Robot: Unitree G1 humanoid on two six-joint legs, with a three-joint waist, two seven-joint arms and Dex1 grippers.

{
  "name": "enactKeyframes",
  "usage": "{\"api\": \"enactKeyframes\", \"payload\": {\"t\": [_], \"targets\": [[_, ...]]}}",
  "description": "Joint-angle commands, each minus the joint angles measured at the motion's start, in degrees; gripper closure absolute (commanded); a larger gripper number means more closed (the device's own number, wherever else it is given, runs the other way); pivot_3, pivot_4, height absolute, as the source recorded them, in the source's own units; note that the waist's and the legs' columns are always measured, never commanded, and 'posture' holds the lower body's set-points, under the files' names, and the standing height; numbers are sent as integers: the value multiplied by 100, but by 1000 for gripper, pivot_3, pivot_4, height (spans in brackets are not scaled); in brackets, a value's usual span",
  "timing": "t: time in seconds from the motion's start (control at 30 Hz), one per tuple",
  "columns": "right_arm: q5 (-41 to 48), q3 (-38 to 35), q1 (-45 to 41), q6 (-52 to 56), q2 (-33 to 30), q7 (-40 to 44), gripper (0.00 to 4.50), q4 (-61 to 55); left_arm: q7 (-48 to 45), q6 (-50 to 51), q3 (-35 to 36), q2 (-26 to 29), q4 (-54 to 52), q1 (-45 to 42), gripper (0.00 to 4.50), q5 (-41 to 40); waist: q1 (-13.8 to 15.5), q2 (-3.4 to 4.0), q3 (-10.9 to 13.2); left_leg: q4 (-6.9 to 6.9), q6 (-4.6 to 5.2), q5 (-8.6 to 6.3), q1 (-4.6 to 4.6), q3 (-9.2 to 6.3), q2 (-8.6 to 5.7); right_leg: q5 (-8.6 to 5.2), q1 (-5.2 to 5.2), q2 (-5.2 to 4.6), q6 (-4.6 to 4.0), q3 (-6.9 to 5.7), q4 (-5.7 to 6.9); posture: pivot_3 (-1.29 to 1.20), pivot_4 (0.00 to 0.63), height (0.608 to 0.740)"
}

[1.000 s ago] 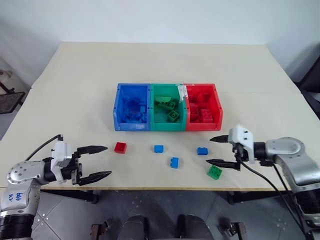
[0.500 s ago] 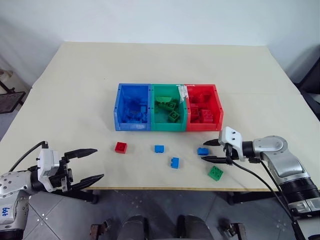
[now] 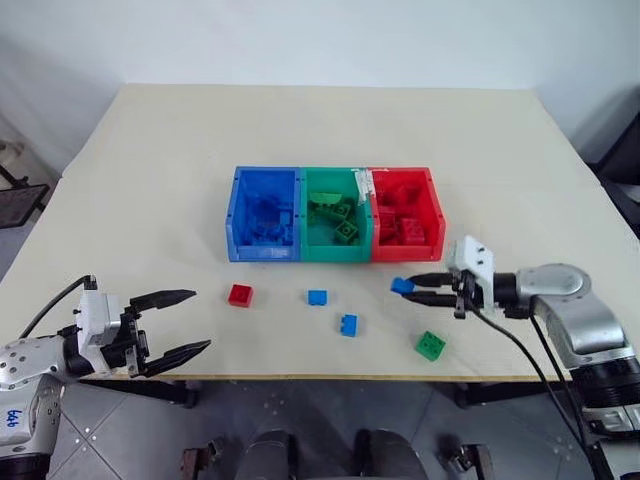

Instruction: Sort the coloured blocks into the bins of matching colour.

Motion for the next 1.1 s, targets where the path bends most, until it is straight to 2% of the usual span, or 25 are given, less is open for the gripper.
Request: {"api": "enactKeyframes", "payload": {"t": [0.03,0.17,0.4,0.5,0.6,0.83,0.97,1.1], "targets": [[272,-138,-609,637,63,-316,3616,-415,-28,-35,31,11,53,-92,0,-91,-22,1,0,0,-1,0,1,1,1,0,-1,0,0,0,2,0,150,740],[140,196,-1581,819,667,-682,3616,-48,4,-71,-47,-47,108,-204,0,-66,-78,1,0,-2,-3,-1,-2,1,3,-1,-9,0,-2,1,8,0,150,740],[-387,853,-3005,269,2074,-939,3616,1619,109,-136,-53,-133,103,-263,0,-42,-145,-4,-2,-3,-3,-2,-2,-3,-2,-1,-32,2,-2,-1,63,0,150,740],[-567,970,-3333,-112,2595,-1029,3616,2222,166,-159,-42,-166,26,-208,0,-37,-140,-8,-4,-2,-3,-2,-7,-2,-12,0,-62,7,-2,0,118,0,150,740],[-751,1031,-3630,-446,3091,-1198,3616,2818,259,-152,-3,-197,-115,-124,0,-60,-161,-11,-6,-1,-3,-2,-8,-2,-12,0,-64,11,-2,0,119,0,150,740],[-1127,1021,-4078,-1125,3795,-1577,3616,3954,396,-205,90,-198,-202,6,0,-56,-172,-14,-7,0,-3,-2,-7,-5,-17,0,-83,12,-2,9,160,0,150,740],[-1172,883,-4233,-1377,4028,-1825,2300,4250,477,-218,97,-206,-238,35,0,-66,-216,-12,-7,-2,-5,-2,-7,-6,-10,0,-86,11,-2,11,161,0,150,740],[-1088,756,-4175,-1558,3896,-1680,915,4092,512,-200,74,-205,-255,15,0,-78,-213,-14,-7,-2,-5,-2,-8,-9,-13,0,-85,11,-2,16,161,0,150,740]]}}
